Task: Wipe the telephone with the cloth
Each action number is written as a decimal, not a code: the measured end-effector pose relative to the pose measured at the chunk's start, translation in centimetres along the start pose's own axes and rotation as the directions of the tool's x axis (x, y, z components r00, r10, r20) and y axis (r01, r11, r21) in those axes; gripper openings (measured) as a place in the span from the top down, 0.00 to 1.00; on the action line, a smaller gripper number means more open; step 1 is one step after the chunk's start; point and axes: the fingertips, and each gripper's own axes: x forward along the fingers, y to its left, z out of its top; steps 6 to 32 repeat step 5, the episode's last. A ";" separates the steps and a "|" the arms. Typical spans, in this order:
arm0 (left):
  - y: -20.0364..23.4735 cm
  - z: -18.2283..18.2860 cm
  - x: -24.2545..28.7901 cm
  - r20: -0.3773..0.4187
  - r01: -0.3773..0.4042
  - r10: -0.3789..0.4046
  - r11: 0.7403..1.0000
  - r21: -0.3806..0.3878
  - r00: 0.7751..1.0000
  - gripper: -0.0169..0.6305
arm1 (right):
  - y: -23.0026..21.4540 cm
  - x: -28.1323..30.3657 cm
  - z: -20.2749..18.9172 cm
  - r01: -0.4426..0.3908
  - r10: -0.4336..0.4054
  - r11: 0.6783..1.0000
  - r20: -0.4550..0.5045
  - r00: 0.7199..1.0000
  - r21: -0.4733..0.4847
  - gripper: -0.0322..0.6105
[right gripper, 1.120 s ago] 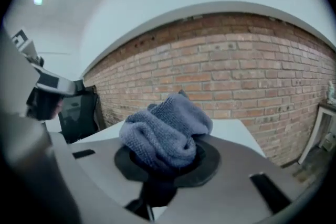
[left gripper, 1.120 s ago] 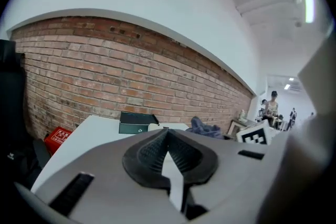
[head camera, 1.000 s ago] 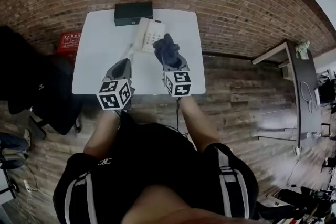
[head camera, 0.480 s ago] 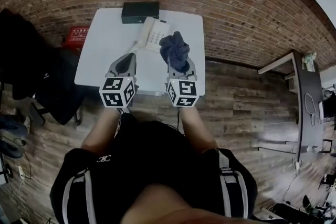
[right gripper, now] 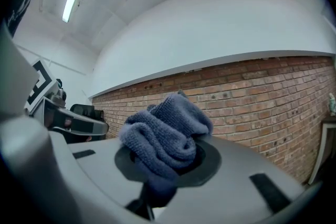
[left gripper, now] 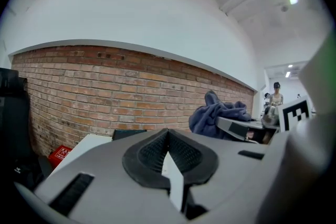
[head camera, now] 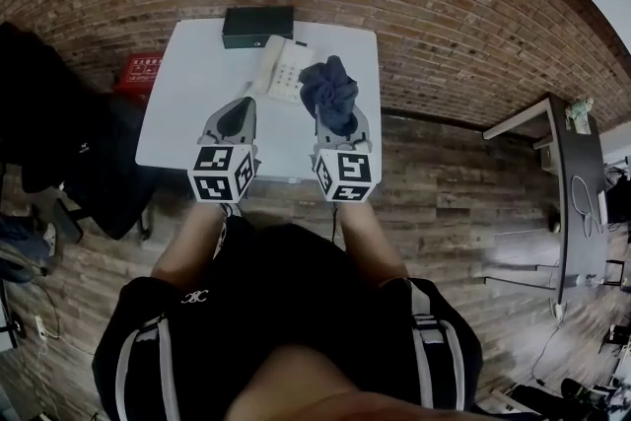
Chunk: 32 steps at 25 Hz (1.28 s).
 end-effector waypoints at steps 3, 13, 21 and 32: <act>-0.7 -0.1 0.5 -0.003 0.009 -0.009 1.000 0.003 1.000 0.98 | -0.3 0.0 0.2 -0.011 0.011 1.000 0.003 1.000 -0.003 0.86; -1.2 -0.3 0.7 -0.006 0.015 -0.015 1.000 0.004 1.000 0.98 | -0.5 -0.1 0.1 -0.019 0.019 1.000 0.001 1.000 -0.004 0.86; -1.2 -0.3 0.7 -0.006 0.015 -0.015 1.000 0.004 1.000 0.98 | -0.5 -0.1 0.1 -0.019 0.019 1.000 0.001 1.000 -0.004 0.86; -1.2 -0.3 0.7 -0.006 0.015 -0.015 1.000 0.004 1.000 0.98 | -0.5 -0.1 0.1 -0.019 0.019 1.000 0.001 1.000 -0.004 0.86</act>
